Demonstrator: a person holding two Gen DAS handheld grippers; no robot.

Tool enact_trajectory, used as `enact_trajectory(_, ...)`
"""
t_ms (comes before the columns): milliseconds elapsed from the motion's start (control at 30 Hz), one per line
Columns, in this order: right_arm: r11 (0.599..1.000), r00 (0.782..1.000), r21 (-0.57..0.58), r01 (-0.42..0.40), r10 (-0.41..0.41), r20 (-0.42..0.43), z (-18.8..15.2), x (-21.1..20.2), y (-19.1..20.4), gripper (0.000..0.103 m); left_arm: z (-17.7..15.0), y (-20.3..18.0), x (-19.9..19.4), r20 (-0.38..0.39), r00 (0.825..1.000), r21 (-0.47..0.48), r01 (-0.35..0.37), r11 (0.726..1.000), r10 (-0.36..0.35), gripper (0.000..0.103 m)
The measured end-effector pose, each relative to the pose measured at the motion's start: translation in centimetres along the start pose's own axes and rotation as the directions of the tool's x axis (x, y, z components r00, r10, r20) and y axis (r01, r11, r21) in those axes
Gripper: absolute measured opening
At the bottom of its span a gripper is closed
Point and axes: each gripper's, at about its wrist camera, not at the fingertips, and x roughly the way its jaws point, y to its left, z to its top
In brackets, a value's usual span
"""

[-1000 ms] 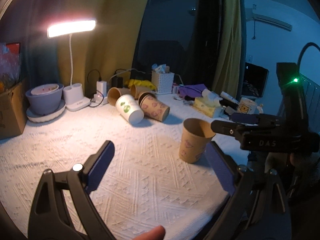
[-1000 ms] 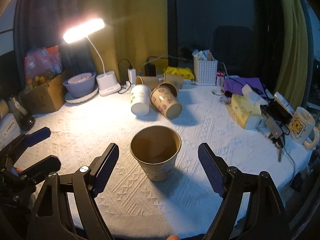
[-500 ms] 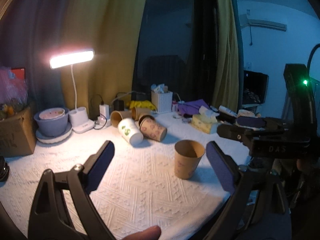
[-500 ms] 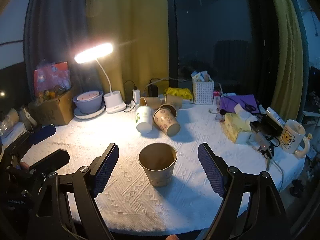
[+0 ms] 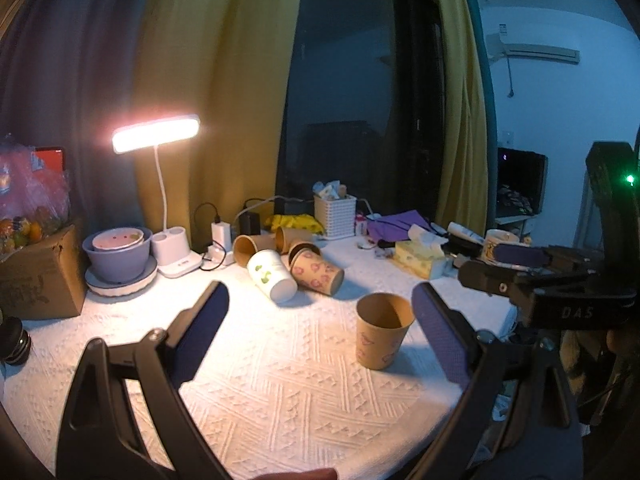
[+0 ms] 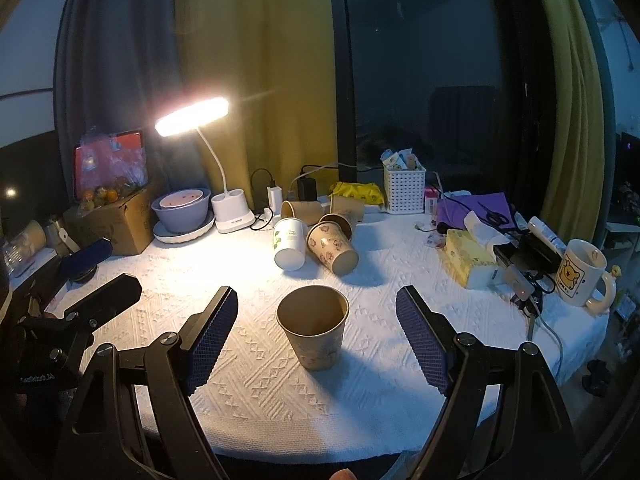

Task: Flip cup upright

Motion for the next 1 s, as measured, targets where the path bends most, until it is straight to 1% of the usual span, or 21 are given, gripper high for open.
enact_trajectory(433, 1.0, 1.0, 0.004, 0.0, 0.0, -0.01, -0.2, 0.2, -0.2, 0.084, -0.4, -0.2, 0.7, -0.04, 0.998, -0.001, 0.038, 0.999, -0.038, 0.094)
enact_trajectory(1000, 1.0, 1.0, 0.009, -0.002, 0.002, -0.031, -0.6, 1.1, 0.0, 0.084, -0.8, -0.3, 0.8, -0.051, 0.998, -0.003, 0.046, 0.999, -0.046, 0.094)
